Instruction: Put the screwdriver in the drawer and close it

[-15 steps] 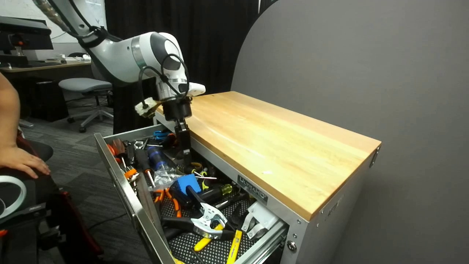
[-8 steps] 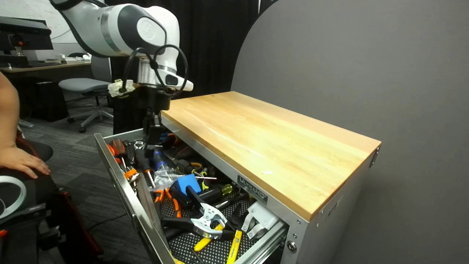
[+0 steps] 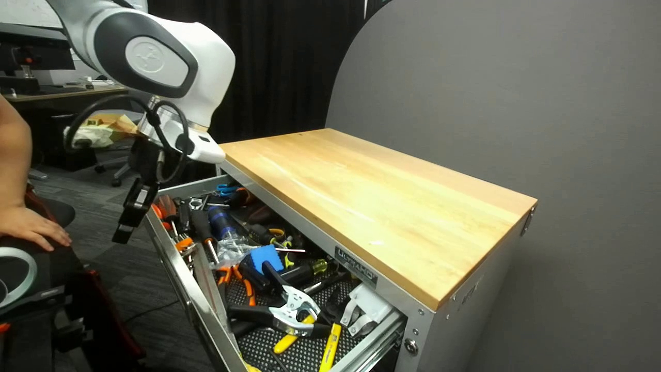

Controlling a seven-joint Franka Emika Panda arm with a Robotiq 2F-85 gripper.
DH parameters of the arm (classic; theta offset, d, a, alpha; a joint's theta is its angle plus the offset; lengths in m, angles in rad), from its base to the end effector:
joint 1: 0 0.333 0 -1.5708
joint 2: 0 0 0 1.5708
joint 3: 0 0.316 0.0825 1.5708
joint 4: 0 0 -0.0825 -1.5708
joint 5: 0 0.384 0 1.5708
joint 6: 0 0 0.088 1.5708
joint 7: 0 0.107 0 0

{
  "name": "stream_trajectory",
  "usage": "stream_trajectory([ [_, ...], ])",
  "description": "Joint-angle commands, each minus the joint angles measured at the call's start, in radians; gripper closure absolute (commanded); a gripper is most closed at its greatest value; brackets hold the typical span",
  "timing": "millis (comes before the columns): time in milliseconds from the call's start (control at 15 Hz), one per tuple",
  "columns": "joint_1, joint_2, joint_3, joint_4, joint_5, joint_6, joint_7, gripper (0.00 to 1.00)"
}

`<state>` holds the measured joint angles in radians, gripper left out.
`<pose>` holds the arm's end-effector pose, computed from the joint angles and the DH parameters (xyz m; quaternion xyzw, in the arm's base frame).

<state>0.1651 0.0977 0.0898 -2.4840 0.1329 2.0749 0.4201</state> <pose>0.3970 0.1113 0.2221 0.9588 -0.1243 -0.2534 0.0333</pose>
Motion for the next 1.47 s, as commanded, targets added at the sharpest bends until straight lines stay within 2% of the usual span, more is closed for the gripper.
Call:
stream_trajectory([
  [0,0.003,0.013,0.018,-0.02,0.041,0.121,0.054,0.99],
  [267,0.029,0.114,0.021,0.038,-0.046,0.229,0.143,0.99],
  [467,0.05,0.181,0.006,0.078,-0.111,0.247,0.196,0.99],
  [600,0.075,0.204,-0.012,0.099,-0.192,0.274,0.274,0.99],
  [667,0.101,0.198,-0.022,0.117,-0.27,0.29,0.34,1.0],
  [867,0.14,0.207,-0.018,0.188,-0.41,0.301,0.418,1.0],
  [1200,0.19,0.285,-0.047,0.286,-0.645,0.396,0.51,1.0],
  [1400,0.208,0.309,-0.068,0.315,-0.731,0.454,0.546,1.0],
])
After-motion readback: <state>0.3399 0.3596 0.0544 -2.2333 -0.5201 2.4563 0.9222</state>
